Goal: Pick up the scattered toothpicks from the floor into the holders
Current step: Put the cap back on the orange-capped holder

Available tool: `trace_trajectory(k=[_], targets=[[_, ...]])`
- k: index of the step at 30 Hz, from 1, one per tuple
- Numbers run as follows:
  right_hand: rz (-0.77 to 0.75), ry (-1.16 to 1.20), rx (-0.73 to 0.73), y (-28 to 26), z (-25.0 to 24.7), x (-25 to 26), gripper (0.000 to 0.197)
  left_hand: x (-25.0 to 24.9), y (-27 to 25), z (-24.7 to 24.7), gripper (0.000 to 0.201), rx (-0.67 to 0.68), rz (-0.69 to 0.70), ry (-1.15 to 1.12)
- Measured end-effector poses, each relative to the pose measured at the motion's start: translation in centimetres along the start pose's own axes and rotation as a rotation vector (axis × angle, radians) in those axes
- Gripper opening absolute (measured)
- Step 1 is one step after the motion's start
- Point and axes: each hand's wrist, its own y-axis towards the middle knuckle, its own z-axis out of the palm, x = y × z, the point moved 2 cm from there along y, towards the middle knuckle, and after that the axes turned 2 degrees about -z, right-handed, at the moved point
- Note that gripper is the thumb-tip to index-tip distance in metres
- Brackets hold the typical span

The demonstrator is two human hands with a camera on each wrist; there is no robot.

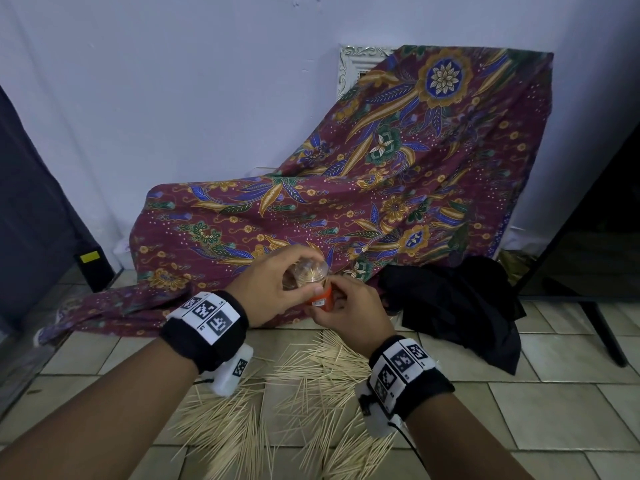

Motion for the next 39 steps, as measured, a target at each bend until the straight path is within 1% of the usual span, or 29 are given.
trace_trajectory(k=[4,10,14,18,22,25,30,34,39], targets=[[0.009,0.031,0.007,0.1,0.2,-0.2,0.036,0.0,0.0,-0.2,0.039,0.018,-0.017,-0.031],[0.018,0.058,0.02,0.1,0.3,-0.5,0.044,-0.3,0.2,-0.9,0.039,0.092,-0.079,-0.105],[0.048,0.15,0.025,0.0,0.1,-0.4,0.051,-0.3,0.5,-1.2,0.048,0.151,-0.11,-0.137],[0.04,0.136,0.045,0.0,-0.2,-0.2,0.047,-0.2,0.6,-1.1,0.05,0.202,-0.11,-0.084],[0.026,0.101,0.042,0.2,-0.5,0.0,0.041,-0.3,0.7,-0.9,0.047,0.178,-0.135,-0.123],[0.016,0.073,0.045,0.3,-0.7,0.1,0.04,-0.3,0.6,-0.7,0.046,0.174,-0.145,-0.126],[-0.005,0.013,0.04,0.3,-0.7,0.3,0.034,0.0,0.5,-0.6,0.049,0.16,-0.118,-0.029],[-0.02,-0.026,0.043,0.2,-0.7,0.3,0.033,-0.2,0.4,-0.6,0.052,0.161,-0.089,-0.02],[-0.044,-0.043,0.035,0.1,-0.7,0.5,0.026,-0.3,0.2,-0.5,0.057,0.178,-0.059,0.002]])
